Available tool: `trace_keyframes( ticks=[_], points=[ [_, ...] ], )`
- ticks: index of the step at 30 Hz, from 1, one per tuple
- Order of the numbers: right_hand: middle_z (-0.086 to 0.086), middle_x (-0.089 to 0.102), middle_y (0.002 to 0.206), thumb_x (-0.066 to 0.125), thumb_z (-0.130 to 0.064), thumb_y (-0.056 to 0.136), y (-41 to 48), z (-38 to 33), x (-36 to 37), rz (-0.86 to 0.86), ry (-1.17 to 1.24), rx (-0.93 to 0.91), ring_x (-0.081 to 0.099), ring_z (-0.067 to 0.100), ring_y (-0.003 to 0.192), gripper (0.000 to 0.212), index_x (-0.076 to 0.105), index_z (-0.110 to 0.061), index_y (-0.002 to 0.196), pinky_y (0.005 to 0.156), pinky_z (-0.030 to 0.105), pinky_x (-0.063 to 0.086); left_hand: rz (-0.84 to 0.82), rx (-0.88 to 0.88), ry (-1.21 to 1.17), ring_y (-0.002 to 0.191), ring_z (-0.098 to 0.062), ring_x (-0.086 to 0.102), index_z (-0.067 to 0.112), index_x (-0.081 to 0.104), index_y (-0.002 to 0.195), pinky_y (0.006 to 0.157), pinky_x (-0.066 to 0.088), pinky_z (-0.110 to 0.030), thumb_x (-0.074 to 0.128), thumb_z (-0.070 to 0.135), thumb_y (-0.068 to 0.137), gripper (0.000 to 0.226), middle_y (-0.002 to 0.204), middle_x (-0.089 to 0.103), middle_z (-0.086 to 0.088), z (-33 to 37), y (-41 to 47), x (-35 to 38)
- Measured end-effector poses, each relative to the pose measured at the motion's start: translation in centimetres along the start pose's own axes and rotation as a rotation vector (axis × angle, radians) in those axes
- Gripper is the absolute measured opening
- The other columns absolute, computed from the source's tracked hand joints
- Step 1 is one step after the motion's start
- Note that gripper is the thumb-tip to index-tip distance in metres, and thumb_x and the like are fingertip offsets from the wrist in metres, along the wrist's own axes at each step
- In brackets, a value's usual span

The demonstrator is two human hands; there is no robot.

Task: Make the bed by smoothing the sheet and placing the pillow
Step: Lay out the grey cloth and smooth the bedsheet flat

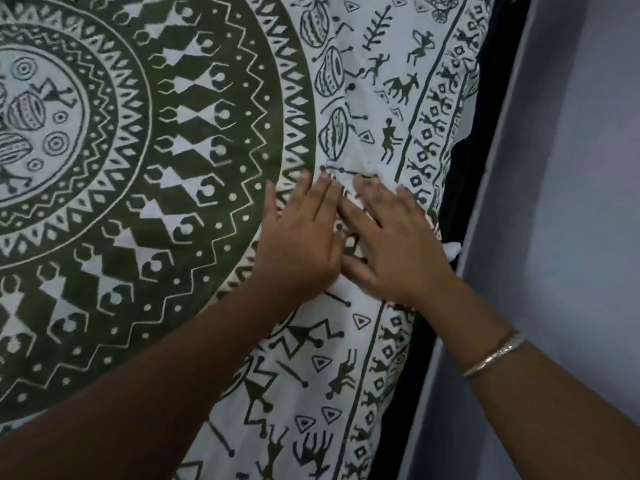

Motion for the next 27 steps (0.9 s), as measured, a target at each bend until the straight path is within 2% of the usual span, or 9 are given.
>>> trace_keyframes(
  ticks=[3,6,10,13,18,20,22,25,27],
  points=[
    [0.009,0.059,0.125,0.049,-0.036,0.082,0.4,2.5,-2.9,0.228,0.213,0.200,0.053,0.030,0.116,0.050,0.056,-0.014,0.126,0.093,0.041,0.032,0.059,0.139,-0.087,0.128,-0.027,0.047,0.006,0.054,0.128,0.111,0.013,-0.058,0.032,0.032,0.086,0.054,0.131,0.056,-0.012,1.6,0.8,-1.2],
    [0.012,0.056,0.116,0.048,-0.030,0.087,2.0,5.2,-4.8,0.402,0.232,0.443,0.052,0.030,0.102,0.040,0.056,-0.012,0.123,0.081,0.037,0.036,0.104,0.197,-0.074,0.122,-0.023,0.051,0.012,0.057,0.123,0.113,0.010,-0.052,0.038,0.028,0.086,0.044,0.123,0.060,-0.007,2.2,2.7,-3.1],
    [0.021,0.043,0.124,0.045,-0.031,0.097,4.7,7.0,-3.6,0.194,0.094,0.627,0.049,0.035,0.101,0.042,0.039,-0.016,0.135,0.075,0.037,0.040,0.015,0.039,0.000,0.138,-0.035,0.029,0.019,0.039,0.142,0.112,0.013,-0.055,0.034,0.045,0.086,0.062,0.148,0.036,-0.016,2.4,5.7,-2.0],
    [0.018,0.046,0.122,0.041,-0.020,0.098,4.7,8.0,-4.0,0.124,0.127,0.600,0.054,0.036,0.097,0.031,0.037,-0.015,0.128,0.068,0.034,0.036,-0.096,0.115,0.094,0.143,-0.038,0.013,0.023,0.026,0.148,0.113,0.005,-0.057,0.032,0.052,0.084,0.071,0.156,0.018,-0.017,4.8,6.0,0.0],
    [0.022,0.048,0.123,0.043,-0.014,0.095,1.7,12.1,-6.3,0.219,0.110,0.779,0.053,0.040,0.103,0.033,0.038,-0.007,0.127,0.078,0.041,0.043,0.040,0.257,0.089,0.142,-0.035,0.022,0.020,0.029,0.147,0.112,0.006,-0.059,0.038,0.051,0.083,0.072,0.154,0.028,-0.013,8.1,5.0,-1.2],
    [0.021,0.048,0.123,0.049,-0.016,0.093,1.9,11.2,-7.1,0.257,0.036,0.693,0.051,0.038,0.104,0.037,0.042,-0.007,0.128,0.078,0.042,0.044,0.066,0.102,0.090,0.142,-0.036,0.021,0.014,0.031,0.146,0.111,0.004,-0.060,0.036,0.049,0.085,0.070,0.153,0.027,-0.016,6.9,4.4,-1.7],
    [0.020,0.051,0.119,0.054,-0.023,0.091,2.5,7.9,-7.1,0.270,0.019,0.465,0.052,0.035,0.101,0.038,0.049,-0.009,0.126,0.077,0.042,0.045,0.027,-0.063,0.087,0.143,-0.037,0.019,0.009,0.033,0.143,0.109,0.004,-0.062,0.031,0.046,0.086,0.068,0.154,0.025,-0.018,5.3,3.2,-1.3],
    [0.014,0.055,0.113,0.056,-0.029,0.089,2.2,3.3,-4.2,0.179,-0.057,0.208,0.054,0.034,0.092,0.036,0.054,-0.019,0.124,0.071,0.041,0.045,-0.064,-0.040,0.075,0.145,-0.031,0.010,0.008,0.023,0.148,0.111,0.000,-0.058,0.018,0.045,0.084,0.074,0.157,0.015,-0.013,4.5,1.2,0.2],
    [0.010,0.052,0.113,0.050,-0.029,0.093,1.5,5.0,-3.3,0.123,0.108,0.372,0.052,0.032,0.094,0.033,0.050,-0.021,0.126,0.073,0.039,0.045,-0.014,0.054,0.018,0.144,-0.031,0.016,0.007,0.029,0.146,0.112,0.000,-0.057,0.027,0.042,0.084,0.071,0.155,0.022,-0.014,4.5,0.5,-0.4]
  ],
)
Point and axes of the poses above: each hand's wrist, its own y-axis towards the middle knuckle, its own x-axis out of the palm, z = x × y, the point moved 6 cm from there along y, towards the middle knuckle
